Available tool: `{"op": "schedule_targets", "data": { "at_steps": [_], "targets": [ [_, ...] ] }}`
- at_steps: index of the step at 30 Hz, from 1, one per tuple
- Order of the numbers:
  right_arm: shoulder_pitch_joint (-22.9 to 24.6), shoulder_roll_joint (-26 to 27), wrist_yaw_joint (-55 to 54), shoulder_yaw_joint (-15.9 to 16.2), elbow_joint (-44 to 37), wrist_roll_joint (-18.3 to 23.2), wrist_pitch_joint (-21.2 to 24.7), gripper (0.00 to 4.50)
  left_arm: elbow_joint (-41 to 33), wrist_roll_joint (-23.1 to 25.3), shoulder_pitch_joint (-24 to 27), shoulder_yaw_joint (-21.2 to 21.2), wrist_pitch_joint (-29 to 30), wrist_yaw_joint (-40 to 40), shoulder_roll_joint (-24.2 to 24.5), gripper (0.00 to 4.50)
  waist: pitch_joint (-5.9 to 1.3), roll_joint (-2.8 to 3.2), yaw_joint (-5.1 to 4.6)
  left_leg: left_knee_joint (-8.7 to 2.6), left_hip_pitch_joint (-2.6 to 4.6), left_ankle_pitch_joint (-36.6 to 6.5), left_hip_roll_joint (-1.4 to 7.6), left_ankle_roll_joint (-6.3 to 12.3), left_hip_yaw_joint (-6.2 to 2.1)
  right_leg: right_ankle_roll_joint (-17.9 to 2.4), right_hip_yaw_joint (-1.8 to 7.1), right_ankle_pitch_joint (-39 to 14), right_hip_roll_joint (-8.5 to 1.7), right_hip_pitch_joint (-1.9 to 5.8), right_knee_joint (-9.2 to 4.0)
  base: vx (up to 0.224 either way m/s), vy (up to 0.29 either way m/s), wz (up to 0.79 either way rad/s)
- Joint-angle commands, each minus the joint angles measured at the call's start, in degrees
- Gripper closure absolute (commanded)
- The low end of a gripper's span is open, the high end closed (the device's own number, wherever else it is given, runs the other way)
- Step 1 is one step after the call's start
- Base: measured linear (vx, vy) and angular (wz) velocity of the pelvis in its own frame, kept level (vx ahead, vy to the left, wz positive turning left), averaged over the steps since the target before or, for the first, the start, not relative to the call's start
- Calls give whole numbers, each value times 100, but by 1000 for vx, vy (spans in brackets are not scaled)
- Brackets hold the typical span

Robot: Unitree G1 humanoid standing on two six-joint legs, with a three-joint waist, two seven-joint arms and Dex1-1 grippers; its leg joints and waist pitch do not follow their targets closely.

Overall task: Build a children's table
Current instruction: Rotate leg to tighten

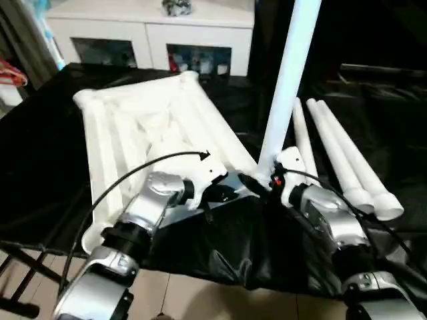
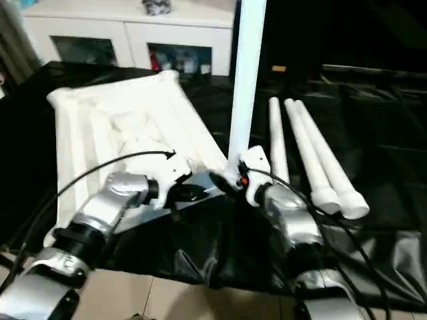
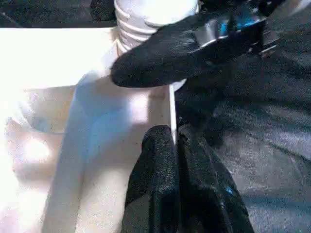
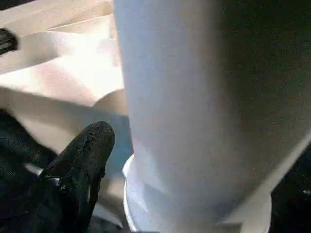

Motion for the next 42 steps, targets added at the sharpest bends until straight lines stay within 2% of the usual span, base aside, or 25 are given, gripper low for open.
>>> {"op": "schedule_targets", "data": {
  "at_steps": [1, 3, 4, 7, 9, 11, 14, 20, 23, 26, 27, 28, 29, 30, 31, 34, 35, 37, 40, 42],
  "targets": [
    [183, 51, 940, 607, -256, 161, 174, 47, -308, -234, -16, -259, -267, -481, -98, 450, -342, -42, 15, -336, 31, -1151, 165, 474, -9, -1406, 179, -608, -303, 310, -362, 0, 0, 0],
    [250, -72, 1256, 673, -412, 232, 211, 47, -328, -254, 0, -276, -283, -640, -14, 450, -337, -37, 49, -330, 38, -1133, 178, 542, 6, -1478, 172, -535, -298, 311, -355, 0, 0, 0],
    [315, -233, 1636, 754, -565, 292, 267, 62, -348, -265, 24, -311, -325, -869, 106, 450, -332, -37, 65, -331, 37, -1143, 184, 543, 8, -1476, 172, -573, -300, 311, -356, 0, 0, 0],
    [397, -404, 2069, 851, -742, 349, 344, 78, -367, -270, 54, -365, -348, -1131, 258, 450, -309, -39, 127, -354, 46, -1352, 199, 475, 10, -1398, 172, -1013, -311, 299, -385, 0, 0, 0],
    [459, -498, 2318, 920, -867, 372, 414, 111, -388, -279, 74, -402, -348, -1310, 358, 450, -301, -39, 139, -371, 63, -1480, 205, 370, 10, -1340, 183, -1289, -318, 273, -408, 0, 0, 0],
    [520, -584, 2510, 1008, -1000, 402, 504, 119, -404, -279, 90, -439, -372, -1478, 456, 450, -301, -40, 156, -383, 63, -1475, 210, 331, -1, -1296, 187, -1330, -319, 278, -408, 0, 0, 0],
    [587, -634, 2638, 1095, -1130, 437, 601, 146, -381, -271, 85, -441, -412, -1627, 562, 450, -312, -41, 155, -371, 55, -1371, 201, 348, 3, -1331, 185, -1119, -310, 276, -385, 0, 0, 0],
    [602, -484, 2436, 1038, -1072, 367, 593, 169, -290, -286, 46, -321, -396, -1418, 471, 450, -314, -39, 147, -372, 56, -1387, 197, 295, 1, -1339, 184, -1184, -321, 274, -390, 0, 0, 0],
    [503, -185, 1636, 873, -764, 206, 603, 172, -98, -235, -65, -164, -371, -799, 217, 450, -296, -48, 118, -385, 49, -1443, 187, 234, -3, -1296, 189, -1330, -326, 259, -406, 0, 0, 0],
    [334, 111, 649, 712, -322, -61, 531, 172, 140, -132, -216, -47, -231, -178, -15, 450, -262, -51, 80, -405, 106, -1828, 159, 42, -17, -1082, 190, -2202, -349, 215, -502, 0, 0, 0],
    [220, 240, 174, 617, -64, -151, 527, 173, 215, -91, -270, -24, -169, 26, -101, 450, -265, -59, 58, -422, 99, -1860, 155, -10, -45, -977, 183, -2426, -350, 231, -507, 0, 0, 0],
    [190, 272, 52, 592, 2, -171, 529, 173, 232, -81, -283, -20, -155, 76, -122, 450, -255, -56, 44, -427, 92, -1895, 154, -27, -43, -942, 187, -2498, -347, 219, -520, 0, 0, 0],
    [53, 440, -494, 464, 281, -214, 530, 173, 334, -72, -359, 59, -33, 407, -277, 450, -256, -54, 29, -425, 108, -1963, 146, -45, -49, -869, 189, -2637, -352, 204, -542, 0, 0, 0],
    [-92, 623, -1070, 330, 566, -244, 557, 173, 434, -50, -440, 143, 117, 799, -451, 450, -251, -46, -25, -426, 98, -1982, 134, -91, -54, -868, 186, -2658, -341, 196, -540, 0, 0, 0],
    [-161, 712, -1337, 277, 697, -266, 544, 173, 482, -36, -481, 185, 188, 1002, -543, 450, -255, -56, -42, -430, 100, -2003, 132, -99, -64, -847, 173, -2699, -337, 208, -542, 0, 0, 0],
    [-268, 932, -1670, 240, 893, -324, 337, 173, 498, 17, -505, 209, 210, 1341, -769, 450, -267, -67, -45, -411, 87, -1924, 127, 33, -43, -839, 185, -2566, -331, 200, -571, 0, 0, 0],
    [-279, 965, -1662, 233, 917, -339, 291, 139, 508, 36, -506, 204, 188, 1380, -798, 450, -280, -68, -32, -405, 81, -1869, 129, 85, -36, -854, 190, -2406, -325, 205, -558, 0, 0, 0],
    [-306, 1050, -1549, 98, 941, -207, 273, 104, 471, 62, -464, 139, 121, 1366, -859, 450, -290, -75, -23, -404, 58, -1736, 133, 146, -32, -926, 194, -2093, -317, 226, -523, 0, 0, 0],
    [-328, 1000, -1394, 103, 913, -192, 158, 82, 400, 73, -403, 51, 53, 1199, -821, 450, -305, -59, -24, -403, 35, -1574, 144, 208, -27, -1085, 186, -1597, -313, 254, -472, 0, 0, 0],
    [-350, 910, -1265, 183, 931, -222, 8, 69, 354, 59, -367, 7, -45, 1028, -751, 450, -306, -53, -24, -396, 34, -1583, 146, 226, -26, -1102, 185, -1612, -324, 253, -478, 0, 0, 0]
  ]
}}
